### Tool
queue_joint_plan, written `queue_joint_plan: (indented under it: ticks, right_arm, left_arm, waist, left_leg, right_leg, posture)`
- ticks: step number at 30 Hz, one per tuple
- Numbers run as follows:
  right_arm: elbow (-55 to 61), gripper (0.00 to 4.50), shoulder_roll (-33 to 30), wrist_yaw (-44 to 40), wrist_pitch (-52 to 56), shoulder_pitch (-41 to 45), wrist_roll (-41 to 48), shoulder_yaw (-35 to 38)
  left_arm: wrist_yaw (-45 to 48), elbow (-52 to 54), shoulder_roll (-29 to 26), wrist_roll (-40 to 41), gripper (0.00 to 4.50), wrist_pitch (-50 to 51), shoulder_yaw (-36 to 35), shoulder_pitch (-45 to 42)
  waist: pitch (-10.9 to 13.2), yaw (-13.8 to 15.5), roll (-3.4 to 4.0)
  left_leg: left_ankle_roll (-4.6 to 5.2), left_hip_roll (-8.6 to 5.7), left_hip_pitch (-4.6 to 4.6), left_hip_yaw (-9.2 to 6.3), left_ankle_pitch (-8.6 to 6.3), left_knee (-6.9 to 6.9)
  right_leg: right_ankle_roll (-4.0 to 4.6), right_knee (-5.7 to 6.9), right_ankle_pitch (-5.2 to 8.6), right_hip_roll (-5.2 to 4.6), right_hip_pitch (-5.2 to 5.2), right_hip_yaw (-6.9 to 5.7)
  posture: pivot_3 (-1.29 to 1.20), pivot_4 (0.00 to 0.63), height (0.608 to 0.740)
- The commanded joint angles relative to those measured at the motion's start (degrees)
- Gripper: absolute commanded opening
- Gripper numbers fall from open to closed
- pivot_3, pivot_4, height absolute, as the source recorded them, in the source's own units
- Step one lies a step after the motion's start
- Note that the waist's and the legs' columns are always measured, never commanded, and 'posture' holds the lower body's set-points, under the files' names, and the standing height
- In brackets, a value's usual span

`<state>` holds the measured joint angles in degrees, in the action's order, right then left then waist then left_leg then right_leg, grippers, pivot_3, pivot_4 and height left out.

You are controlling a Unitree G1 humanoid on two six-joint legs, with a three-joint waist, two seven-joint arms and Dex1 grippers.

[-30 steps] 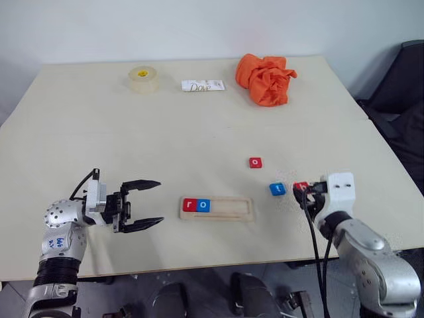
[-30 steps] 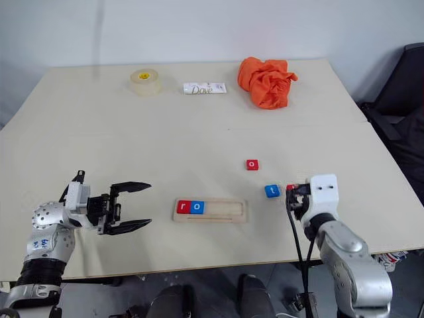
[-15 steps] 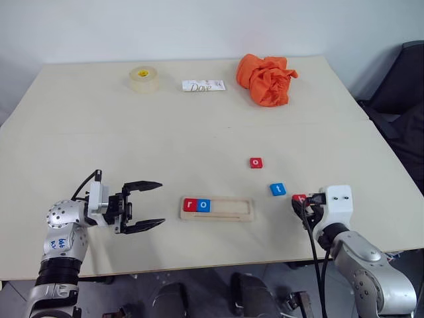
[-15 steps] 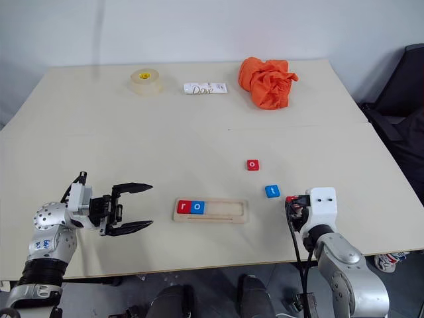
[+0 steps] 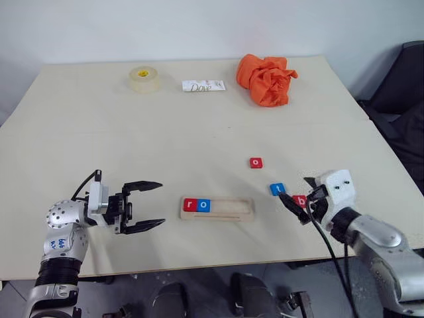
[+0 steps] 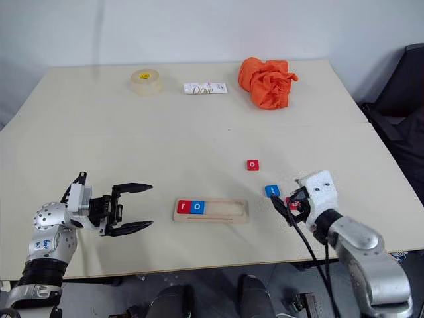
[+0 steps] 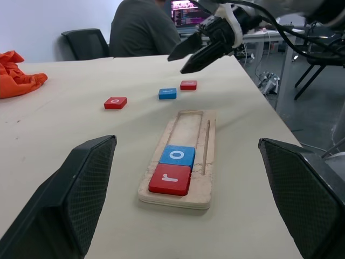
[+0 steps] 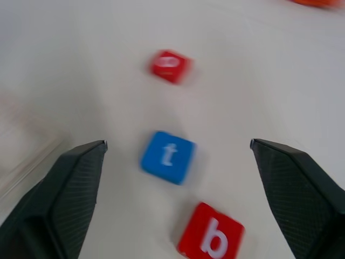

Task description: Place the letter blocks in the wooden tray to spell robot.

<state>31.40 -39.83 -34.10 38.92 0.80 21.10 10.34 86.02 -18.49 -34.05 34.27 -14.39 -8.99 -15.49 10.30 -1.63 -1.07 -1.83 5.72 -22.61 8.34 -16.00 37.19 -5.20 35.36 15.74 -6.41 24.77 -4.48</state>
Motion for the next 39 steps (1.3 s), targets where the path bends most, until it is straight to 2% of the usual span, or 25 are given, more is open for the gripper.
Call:
queue_joint_plan:
  ticks: [1,5,9,14,22,31,39]
  right_arm:
    - [-6.91,4.45,-7.55,-13.18,-8.4,2.34,-0.93,-2.48]
    - [-19.01,4.45,-13.95,-24.37,-17.99,7.82,-4.09,-7.23]
    - [-33.04,4.45,-16.27,-33.75,-28.5,16.03,-9.2,-13.29]
    - [-45.12,4.45,-15.18,-38.97,-35.64,23.66,-13.49,-17.56]
    - [-53.02,4.45,-14.4,-42.18,-38.89,28.42,-16.75,-20.64]
    - [-53.75,1.53,-14.43,-43.01,-38.78,28.97,-17.47,-20.99]
    - [-46.55,1.47,-14.39,-42.24,-32.81,29.93,-15.18,-19.36]
  left_arm:
    - [3.32,2.86,-0.5,1.4,4.5,0.03,-0.66,1.05]
    - [2.4,5.48,-0.63,1.72,4.5,0.4,-1.03,3.5]
    - [-0.16,9.02,-0.37,1.84,4.5,0.72,-1.97,6.37]
    - [-1.95,12.95,-0.04,1.96,4.5,1.32,-3.2,10.36]
    - [-3.98,16.01,0.22,2.01,4.5,1.87,-4.2,13.37]
    - [-4.51,16.54,0.5,1.84,4.5,2.16,-4.14,13.6]
    - [-3.9,15.06,0.92,1.48,4.5,2.12,-3.55,11.97]
  waist:
    - [0.03,0.02,-0.05]
    - [0.08,-0.04,-0.13]
    - [0.1,-0.15,-0.16]
    - [0.1,-0.06,-0.15]
    - [0.1,0.03,-0.14]
    - [0.1,-0.01,-0.15]
    - [0.1,-0.04,-0.14]
  left_leg:
    - [0.0,0.0,0.01,0.01,0.0,0.01]
    - [0.04,0.0,0.04,0.05,-0.03,0.01]
    - [0.03,0.02,0.1,0.09,-0.04,0.03]
    - [0.01,0.03,0.12,0.15,-0.04,0.04]
    - [-0.03,0.03,0.17,0.16,-0.09,0.2]
    - [-0.05,0.05,0.24,0.15,-0.11,0.31]
    - [-0.05,0.07,0.23,0.15,-0.11,0.34]
  right_leg:
    - [-0.01,-0.01,0.0,0.0,-0.01,0.0]
    - [-0.03,-0.05,-0.01,-0.01,-0.04,0.0]
    - [-0.04,-0.03,-0.01,0.0,-0.05,0.01]
    - [-0.04,-0.01,-0.01,-0.01,-0.03,0.03]
    - [-0.05,0.02,-0.02,-0.05,-0.12,0.04]
    - [-0.07,0.06,-0.04,-0.06,-0.22,0.04]
    - [-0.07,0.1,-0.04,-0.05,-0.19,0.04]
  posture:
    - [0.0,0.15,0.74]
    - [0.0,0.15,0.74]
    - [0.0,0.15,0.74]
    - [0.0,0.15,0.74]
    - [0.0,0.15,0.74]
    - [0.0,0.15,0.74]
    - [0.0,0.15,0.74]
